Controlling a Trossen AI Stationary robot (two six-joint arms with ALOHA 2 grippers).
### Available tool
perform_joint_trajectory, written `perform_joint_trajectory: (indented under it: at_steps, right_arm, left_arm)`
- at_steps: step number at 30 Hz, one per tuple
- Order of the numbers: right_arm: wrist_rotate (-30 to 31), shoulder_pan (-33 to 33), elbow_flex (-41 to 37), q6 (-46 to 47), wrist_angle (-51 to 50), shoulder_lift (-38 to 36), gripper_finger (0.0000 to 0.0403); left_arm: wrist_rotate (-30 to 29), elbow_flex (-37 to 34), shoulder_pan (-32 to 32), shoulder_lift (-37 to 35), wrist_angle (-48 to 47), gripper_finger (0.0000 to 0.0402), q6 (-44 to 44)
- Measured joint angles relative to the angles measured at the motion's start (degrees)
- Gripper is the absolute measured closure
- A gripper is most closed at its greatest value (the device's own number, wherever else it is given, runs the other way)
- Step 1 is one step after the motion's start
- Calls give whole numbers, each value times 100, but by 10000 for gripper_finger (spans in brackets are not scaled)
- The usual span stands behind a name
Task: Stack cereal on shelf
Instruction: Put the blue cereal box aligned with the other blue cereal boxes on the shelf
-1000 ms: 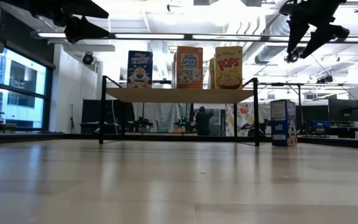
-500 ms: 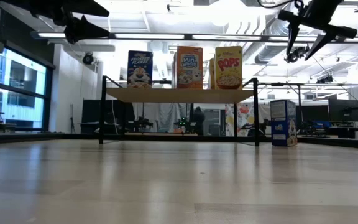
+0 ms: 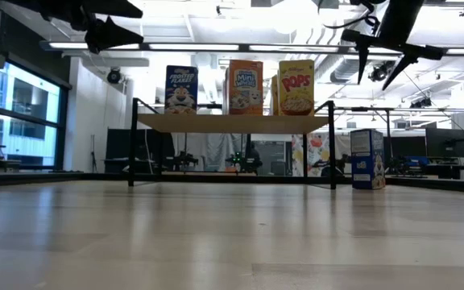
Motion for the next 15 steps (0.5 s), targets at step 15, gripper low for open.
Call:
perform_joint_trajectory:
  at_steps: [15]
  right_arm:
    - [346, -2, 0, -340, 126, 24, 175]
  left_arm:
    - [-2, 0, 0, 0, 131, 85, 368]
